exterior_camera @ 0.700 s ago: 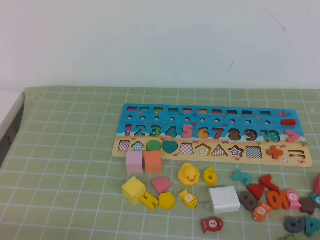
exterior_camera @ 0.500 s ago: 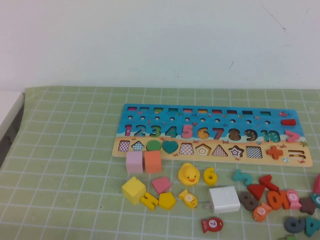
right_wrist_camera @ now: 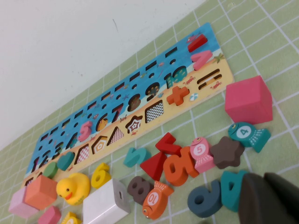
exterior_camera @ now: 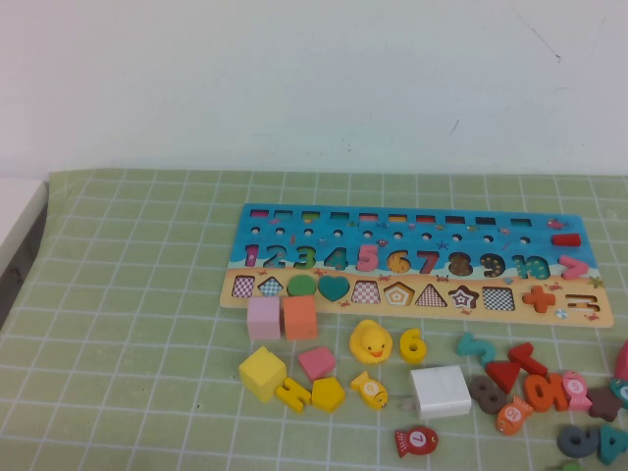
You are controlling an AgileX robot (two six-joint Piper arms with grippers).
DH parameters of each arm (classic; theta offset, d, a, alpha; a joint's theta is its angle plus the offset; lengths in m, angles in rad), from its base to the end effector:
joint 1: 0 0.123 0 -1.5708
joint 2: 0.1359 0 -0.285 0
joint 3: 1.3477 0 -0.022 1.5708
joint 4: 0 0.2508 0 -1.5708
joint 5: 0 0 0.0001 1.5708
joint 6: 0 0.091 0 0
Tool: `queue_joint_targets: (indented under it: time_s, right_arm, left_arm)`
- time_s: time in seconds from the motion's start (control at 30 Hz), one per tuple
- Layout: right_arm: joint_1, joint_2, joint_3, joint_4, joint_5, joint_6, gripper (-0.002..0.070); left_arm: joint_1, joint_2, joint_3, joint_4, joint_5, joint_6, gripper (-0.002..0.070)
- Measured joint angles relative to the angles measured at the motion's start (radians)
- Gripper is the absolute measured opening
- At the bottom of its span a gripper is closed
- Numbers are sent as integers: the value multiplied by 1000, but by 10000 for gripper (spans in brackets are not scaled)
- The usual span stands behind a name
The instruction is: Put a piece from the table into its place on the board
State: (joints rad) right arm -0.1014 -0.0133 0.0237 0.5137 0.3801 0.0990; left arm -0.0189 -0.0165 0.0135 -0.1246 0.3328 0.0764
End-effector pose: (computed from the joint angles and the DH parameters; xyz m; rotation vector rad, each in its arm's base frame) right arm 0.0534 0.0113 0.1761 0.4960 1.7864 0.5039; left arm 0.0530 -0.0047 0.1797 0.0085 1.8115 -0.0796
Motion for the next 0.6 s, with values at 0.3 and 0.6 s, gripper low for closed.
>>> queue_joint_targets:
  time_s: [0.3, 0.6]
  right_arm:
    - [0, 0, 0, 0, 0, 0, -2]
    - [0, 0, 0, 0, 0, 0, -2]
  left_arm:
    - [0, 0, 2, 38, -14, 8, -2]
    - [0, 0, 4, 101, -23, 14, -2]
